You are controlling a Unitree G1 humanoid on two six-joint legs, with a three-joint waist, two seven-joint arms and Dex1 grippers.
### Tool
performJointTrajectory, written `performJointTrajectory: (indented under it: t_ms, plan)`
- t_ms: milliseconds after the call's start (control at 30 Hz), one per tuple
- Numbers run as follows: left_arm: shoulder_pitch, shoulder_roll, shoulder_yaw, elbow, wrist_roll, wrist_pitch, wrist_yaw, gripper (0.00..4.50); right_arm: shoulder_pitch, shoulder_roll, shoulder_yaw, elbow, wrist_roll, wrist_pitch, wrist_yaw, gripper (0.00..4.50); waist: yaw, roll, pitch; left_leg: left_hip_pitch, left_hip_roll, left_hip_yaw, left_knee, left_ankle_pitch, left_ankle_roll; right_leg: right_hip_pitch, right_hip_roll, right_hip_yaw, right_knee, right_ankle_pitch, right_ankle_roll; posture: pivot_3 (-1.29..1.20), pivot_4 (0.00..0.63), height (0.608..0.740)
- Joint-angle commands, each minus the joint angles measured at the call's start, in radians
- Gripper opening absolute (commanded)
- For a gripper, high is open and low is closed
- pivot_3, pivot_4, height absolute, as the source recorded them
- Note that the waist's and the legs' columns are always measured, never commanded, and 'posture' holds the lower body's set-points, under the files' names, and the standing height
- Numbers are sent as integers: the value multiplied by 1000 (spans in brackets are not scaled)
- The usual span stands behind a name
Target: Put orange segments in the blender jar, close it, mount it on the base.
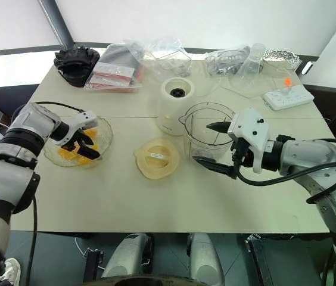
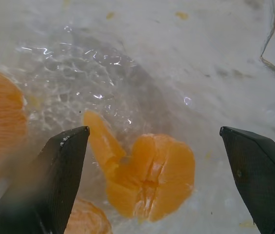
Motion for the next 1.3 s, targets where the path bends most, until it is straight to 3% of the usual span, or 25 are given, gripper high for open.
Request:
performJointTrajectory:
  t_ms: [33, 533, 833, 933, 1300]
  plan:
    - [-16, -11, 7, 17, 32, -5, 17, 4500, -5, -8, -34, -29, 3, -1, -9, 4468, 0, 0, 0, 0, 0, 0, 0, 0, 0, 0, 0, 0, 0, 0, 0, 0, 150, 740]
    - [-39, -24, 60, 121, 55, 51, 83, 4500, 2, -2, -34, -50, -5, 3, -55, 4468, -2, 0, 0, 0, -1, 0, 0, 0, 0, 0, 0, 0, 1, 1, 1, 0, 150, 740]
    - [-16, -16, 43, 130, 105, -13, 86, 4500, -4, 2, -28, -52, -13, 3, -84, 4468, -4, 0, 0, 0, -1, 0, 0, 0, 0, 0, 0, 0, 1, 1, 1, 0, 150, 740]
    - [-9, -11, 31, 129, 127, -61, 82, 3713, -4, 2, -29, -54, -12, 4, -89, 4500, -4, 0, 0, 0, -1, 0, 0, 0, 0, 0, 0, 0, 1, 1, 1, 0, 150, 740]
    - [7, -12, 27, 131, 159, -133, 56, 3713, -9, 6, -21, -50, -27, -3, -100, 4500, -5, 0, 0, 1, 0, 0, 1, 0, 0, 0, 0, 0, 4, 1, 1, 0, 150, 740]
